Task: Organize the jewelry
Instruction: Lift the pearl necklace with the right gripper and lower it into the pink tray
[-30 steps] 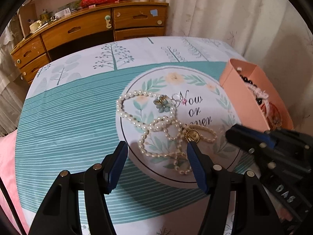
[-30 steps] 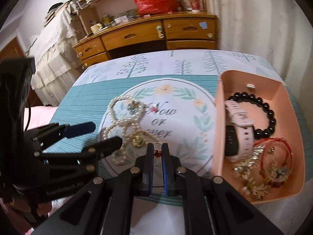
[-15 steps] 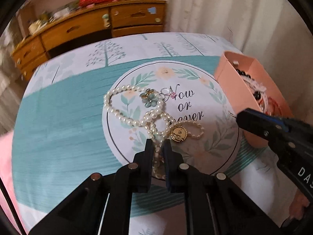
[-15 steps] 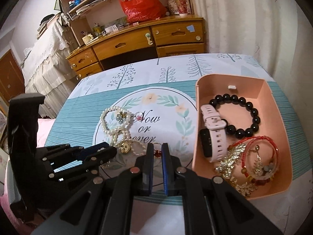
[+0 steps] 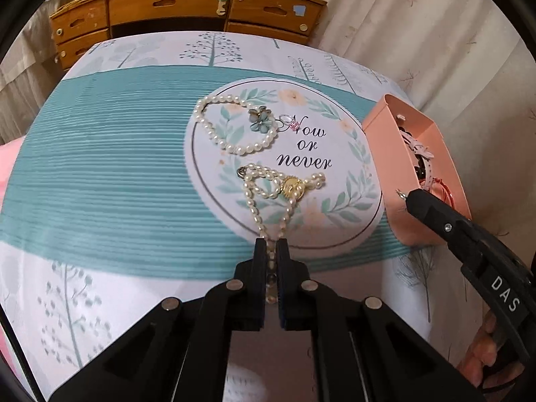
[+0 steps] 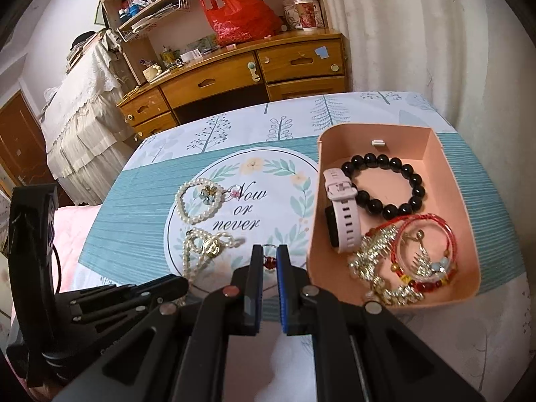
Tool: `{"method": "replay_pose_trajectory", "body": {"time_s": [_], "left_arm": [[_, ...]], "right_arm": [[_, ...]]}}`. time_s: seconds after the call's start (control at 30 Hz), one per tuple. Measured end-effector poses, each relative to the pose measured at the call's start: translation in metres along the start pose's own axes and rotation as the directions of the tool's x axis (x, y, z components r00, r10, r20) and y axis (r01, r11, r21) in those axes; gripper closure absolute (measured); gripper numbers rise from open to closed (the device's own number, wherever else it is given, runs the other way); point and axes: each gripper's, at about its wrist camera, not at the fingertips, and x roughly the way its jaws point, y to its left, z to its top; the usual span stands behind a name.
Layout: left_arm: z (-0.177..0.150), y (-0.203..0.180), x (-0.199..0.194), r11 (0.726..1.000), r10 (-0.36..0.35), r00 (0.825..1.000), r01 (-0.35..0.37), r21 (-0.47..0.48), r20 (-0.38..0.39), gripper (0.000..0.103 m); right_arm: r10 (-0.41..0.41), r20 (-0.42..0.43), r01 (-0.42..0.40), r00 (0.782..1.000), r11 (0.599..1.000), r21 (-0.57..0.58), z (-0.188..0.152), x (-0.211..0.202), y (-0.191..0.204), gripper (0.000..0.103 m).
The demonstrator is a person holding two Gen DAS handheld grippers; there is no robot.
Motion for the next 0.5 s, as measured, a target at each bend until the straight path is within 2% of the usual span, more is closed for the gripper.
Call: {"method": "replay_pose_trajectory", "body": {"time_s": [0.17, 0.3, 0.37, 0.5], "left_arm": [[0.003, -0.004, -0.027, 1.0, 0.025, 0.999, -0.025, 0.012, 0.035, 0.1], [0.011, -0.009, -0.047, 1.0, -0.016, 0.999, 0.016, 0.008, 0.031, 0.1], [0.014, -0.015, -0.065, 0.999, -0.046, 0.997, 0.045, 0.015, 0.059, 0.1], [0.027, -0.032, -0.094, 0.997, -0.06, 0.992, 0.054, 0.058, 0.11, 0.1]], "right_arm": [[0.01, 0.007, -0.01, 1.0, 1.0, 0.002, -0.004, -0.013, -0.005, 0.095], [0.016, 0.019, -0.016, 1.0, 1.0, -0.005, -0.005, -0.024, -0.009, 0.095], [0.017, 0.026, -0.017, 1.0, 1.0, -0.007, -0.005, -0.03, -0.011, 0.095], [0.021, 0.038, -0.021, 0.999, 1.0, -0.021, -0.001, -0.041, -0.013, 0.095]]}}
